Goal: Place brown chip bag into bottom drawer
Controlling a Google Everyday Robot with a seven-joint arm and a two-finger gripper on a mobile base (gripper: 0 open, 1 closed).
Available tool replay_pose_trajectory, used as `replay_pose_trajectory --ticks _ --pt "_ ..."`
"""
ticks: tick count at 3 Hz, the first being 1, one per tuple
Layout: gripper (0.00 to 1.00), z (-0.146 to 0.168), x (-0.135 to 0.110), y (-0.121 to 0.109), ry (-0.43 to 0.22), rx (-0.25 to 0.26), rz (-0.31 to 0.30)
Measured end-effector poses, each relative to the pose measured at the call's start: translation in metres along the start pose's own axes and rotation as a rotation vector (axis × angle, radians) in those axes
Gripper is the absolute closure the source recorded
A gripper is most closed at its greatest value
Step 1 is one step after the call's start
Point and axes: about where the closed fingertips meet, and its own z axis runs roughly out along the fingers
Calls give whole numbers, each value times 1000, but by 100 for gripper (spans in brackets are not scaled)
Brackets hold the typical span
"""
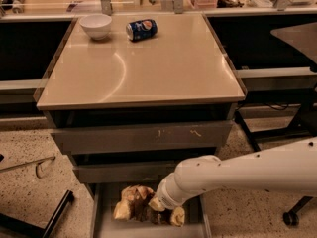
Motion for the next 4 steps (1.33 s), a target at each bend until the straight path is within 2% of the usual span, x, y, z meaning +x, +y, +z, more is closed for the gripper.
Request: replay_pose_trajectory --ticks 1,2,3,4 --pt "100 -3 -9 -16 -69 51 20" --pt "100 -3 -9 -15 -69 51 19" --pt "100 9 1 -22 -67 59 31" --pt "100 46 61 -30 7 85 47"
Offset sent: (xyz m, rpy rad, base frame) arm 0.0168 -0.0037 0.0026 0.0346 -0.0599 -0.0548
